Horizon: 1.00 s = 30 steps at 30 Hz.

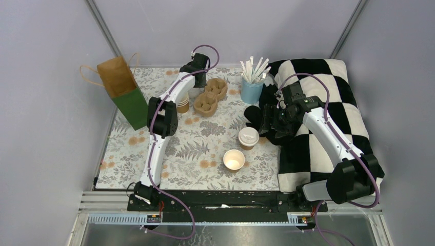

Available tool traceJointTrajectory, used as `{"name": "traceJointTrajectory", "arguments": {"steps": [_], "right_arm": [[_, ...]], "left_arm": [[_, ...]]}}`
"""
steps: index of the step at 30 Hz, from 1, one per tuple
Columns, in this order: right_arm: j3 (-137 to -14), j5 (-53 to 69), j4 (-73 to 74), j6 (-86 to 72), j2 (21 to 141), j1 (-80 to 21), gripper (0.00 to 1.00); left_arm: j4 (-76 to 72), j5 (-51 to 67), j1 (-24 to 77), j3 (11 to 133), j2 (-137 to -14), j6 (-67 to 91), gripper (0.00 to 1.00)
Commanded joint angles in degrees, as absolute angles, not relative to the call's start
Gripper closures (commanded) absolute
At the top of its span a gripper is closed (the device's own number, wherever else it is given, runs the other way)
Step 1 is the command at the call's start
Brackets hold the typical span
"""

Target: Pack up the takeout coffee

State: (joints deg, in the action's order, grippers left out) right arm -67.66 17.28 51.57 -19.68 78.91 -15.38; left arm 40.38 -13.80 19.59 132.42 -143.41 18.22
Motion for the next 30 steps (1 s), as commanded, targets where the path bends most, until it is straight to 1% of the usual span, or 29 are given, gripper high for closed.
{"name": "traceJointTrajectory", "arguments": {"steps": [1,3,8,12,20,30], "right_arm": [[-68.8,18.5,51.5,-19.2,78.9,-15.6,0.18],[-68.8,18.5,51.5,-19.2,78.9,-15.6,0.18],[-69.0,18.5,51.6,-19.1,78.9,-15.6,0.18],[-69.2,18.4,51.6,-19.0,79.0,-15.6,0.18],[-69.1,18.4,51.7,-18.9,78.8,-15.6,0.18],[-68.9,18.6,51.6,-18.9,79.0,-15.6,0.18]], "left_arm": [[39.2,-15.3,19.8,135.0,-141.1,17.5,0.93],[39.2,-15.3,19.8,135.0,-141.0,17.6,0.96],[39.3,-15.1,19.8,135.5,-140.1,17.6,1.0],[39.8,-14.0,19.5,135.2,-138.3,18.5,1.0],[39.6,-8.4,17.4,133.8,-135.7,21.0,1.0],[39.6,-4.5,16.0,133.0,-135.8,22.0,1.0]]}}
